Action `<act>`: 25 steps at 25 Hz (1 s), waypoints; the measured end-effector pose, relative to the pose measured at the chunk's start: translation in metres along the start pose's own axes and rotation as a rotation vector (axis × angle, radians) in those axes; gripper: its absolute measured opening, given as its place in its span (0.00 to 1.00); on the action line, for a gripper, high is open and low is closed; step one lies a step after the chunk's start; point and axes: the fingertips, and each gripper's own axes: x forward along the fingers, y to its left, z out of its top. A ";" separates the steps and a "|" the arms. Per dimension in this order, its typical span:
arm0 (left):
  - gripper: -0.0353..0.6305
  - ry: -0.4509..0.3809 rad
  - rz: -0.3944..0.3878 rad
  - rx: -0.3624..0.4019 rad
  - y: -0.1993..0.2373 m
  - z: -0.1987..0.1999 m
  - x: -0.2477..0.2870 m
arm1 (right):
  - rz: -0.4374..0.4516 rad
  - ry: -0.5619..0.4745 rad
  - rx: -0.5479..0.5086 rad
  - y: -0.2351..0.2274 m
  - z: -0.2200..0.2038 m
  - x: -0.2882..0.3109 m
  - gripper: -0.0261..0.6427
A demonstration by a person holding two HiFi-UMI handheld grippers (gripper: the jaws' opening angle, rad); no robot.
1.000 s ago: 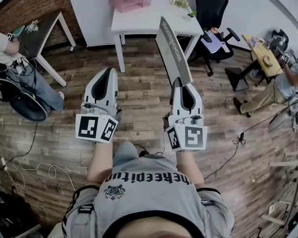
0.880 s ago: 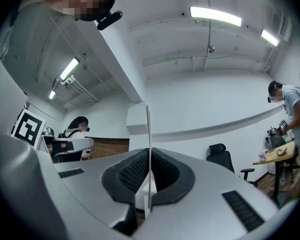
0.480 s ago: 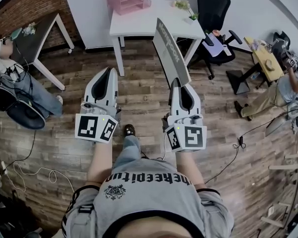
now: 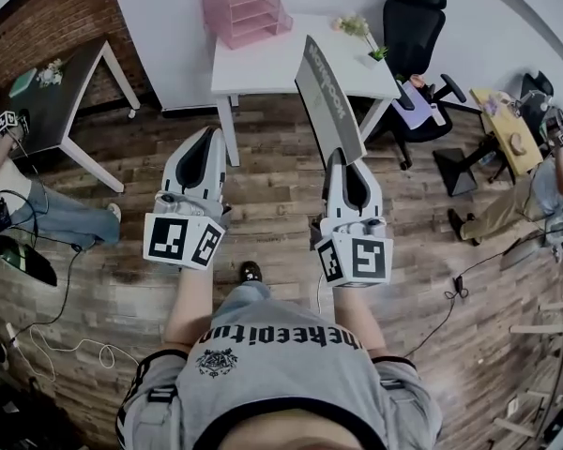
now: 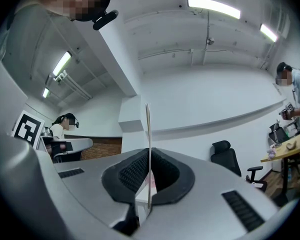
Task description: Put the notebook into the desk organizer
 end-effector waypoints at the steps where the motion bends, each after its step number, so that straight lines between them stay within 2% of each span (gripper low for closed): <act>1: 0.06 0.002 -0.004 0.006 0.008 -0.001 0.007 | -0.003 0.000 0.000 0.001 -0.002 0.011 0.05; 8: 0.06 0.011 -0.024 0.031 0.061 -0.015 0.054 | -0.017 -0.004 -0.003 0.007 -0.019 0.078 0.05; 15: 0.06 0.010 -0.019 0.031 0.098 -0.028 0.076 | -0.027 -0.003 -0.003 0.012 -0.035 0.117 0.05; 25: 0.06 0.034 -0.016 -0.007 0.123 -0.053 0.105 | -0.042 0.018 0.000 0.002 -0.055 0.150 0.05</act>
